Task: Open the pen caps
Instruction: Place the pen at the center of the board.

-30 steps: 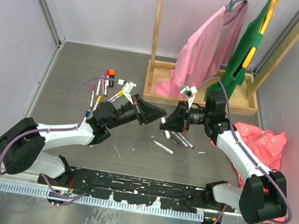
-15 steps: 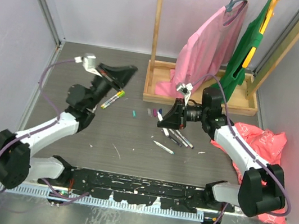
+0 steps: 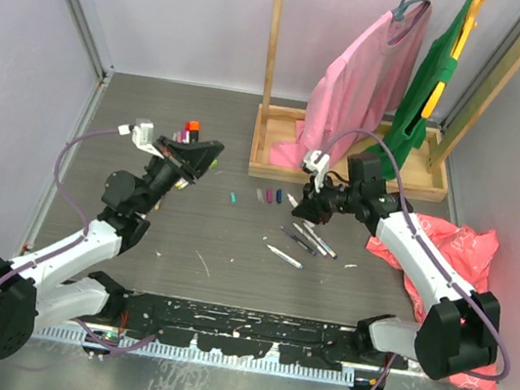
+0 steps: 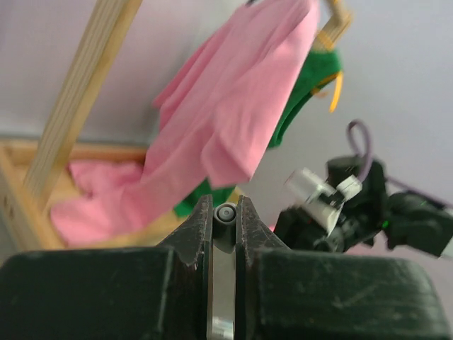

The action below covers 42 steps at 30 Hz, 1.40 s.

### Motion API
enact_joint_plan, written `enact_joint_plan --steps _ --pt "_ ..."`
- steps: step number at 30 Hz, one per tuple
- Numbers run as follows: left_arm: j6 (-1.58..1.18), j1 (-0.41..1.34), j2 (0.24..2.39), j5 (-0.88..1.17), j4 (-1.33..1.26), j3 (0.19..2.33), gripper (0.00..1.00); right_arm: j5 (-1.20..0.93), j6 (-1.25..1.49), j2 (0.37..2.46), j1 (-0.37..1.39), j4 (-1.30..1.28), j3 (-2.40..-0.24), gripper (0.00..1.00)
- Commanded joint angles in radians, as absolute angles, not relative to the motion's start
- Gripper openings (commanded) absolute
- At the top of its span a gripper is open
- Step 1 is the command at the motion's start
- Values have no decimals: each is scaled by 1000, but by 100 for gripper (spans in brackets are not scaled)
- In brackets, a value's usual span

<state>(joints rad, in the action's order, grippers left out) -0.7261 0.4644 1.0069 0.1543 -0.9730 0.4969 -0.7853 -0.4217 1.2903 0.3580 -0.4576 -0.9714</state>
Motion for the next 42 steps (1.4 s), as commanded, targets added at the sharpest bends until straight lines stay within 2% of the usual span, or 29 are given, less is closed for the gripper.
enact_joint_plan --steps 1,5,15,24,42 --pt "-730 460 986 235 -877 436 0 -384 -645 1225 359 -556 -909 5" --pt "-697 462 980 243 -706 414 0 -278 -621 1240 303 -567 -871 5" --pt "-611 460 899 170 -512 344 0 -229 -583 1452 251 -630 -918 10" --pt "-585 461 914 104 -548 266 1 -238 -549 1532 257 -600 -940 12" --pt "-600 462 943 107 -610 221 1 -226 -497 1628 302 -537 -971 19"
